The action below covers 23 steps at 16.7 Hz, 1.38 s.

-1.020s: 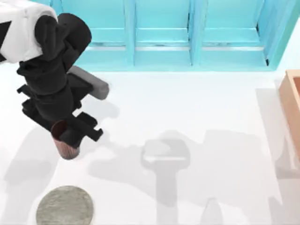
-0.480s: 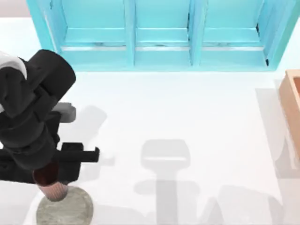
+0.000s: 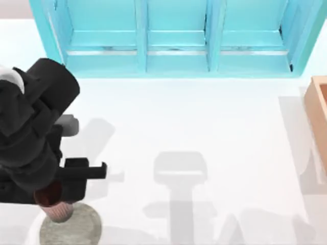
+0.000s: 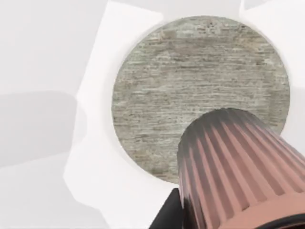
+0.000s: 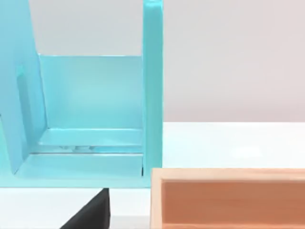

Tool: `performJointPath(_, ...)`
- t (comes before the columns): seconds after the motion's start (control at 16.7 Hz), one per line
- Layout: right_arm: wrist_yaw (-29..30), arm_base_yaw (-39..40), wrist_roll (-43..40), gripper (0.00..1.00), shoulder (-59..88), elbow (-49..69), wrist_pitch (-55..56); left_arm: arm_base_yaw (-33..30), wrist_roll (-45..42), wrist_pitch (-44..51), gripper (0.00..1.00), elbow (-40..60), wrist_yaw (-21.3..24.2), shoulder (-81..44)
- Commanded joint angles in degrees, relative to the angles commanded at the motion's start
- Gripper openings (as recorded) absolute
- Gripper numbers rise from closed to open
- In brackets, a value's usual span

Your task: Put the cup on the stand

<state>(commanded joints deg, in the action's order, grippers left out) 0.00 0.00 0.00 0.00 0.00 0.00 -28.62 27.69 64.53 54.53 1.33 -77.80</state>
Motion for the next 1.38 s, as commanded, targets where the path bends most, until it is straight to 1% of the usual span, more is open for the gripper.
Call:
performJointPath(0.12, 0.0, 0.0, 0.0, 1.0, 0.0, 0.0, 0.0, -0.07, 0.02, -1.97, 0.0, -1.51, -0.01, -0.69)
performJointPath(0.54, 0.0, 0.0, 0.0, 1.0, 0.0, 0.0, 0.0, -0.3, 0.15, -15.45, 0.0, -10.57, 0.01, -4.6)
performJointPath(0.84, 0.0, 0.0, 0.0, 1.0, 0.0, 0.0, 0.0, -0.27, 0.16, -16.34, 0.0, -11.29, 0.01, -4.84)
performJointPath(1.38, 0.0, 0.0, 0.0, 1.0, 0.0, 0.0, 0.0, -0.27, 0.16, -16.34, 0.68, -11.29, 0.01, -4.84)
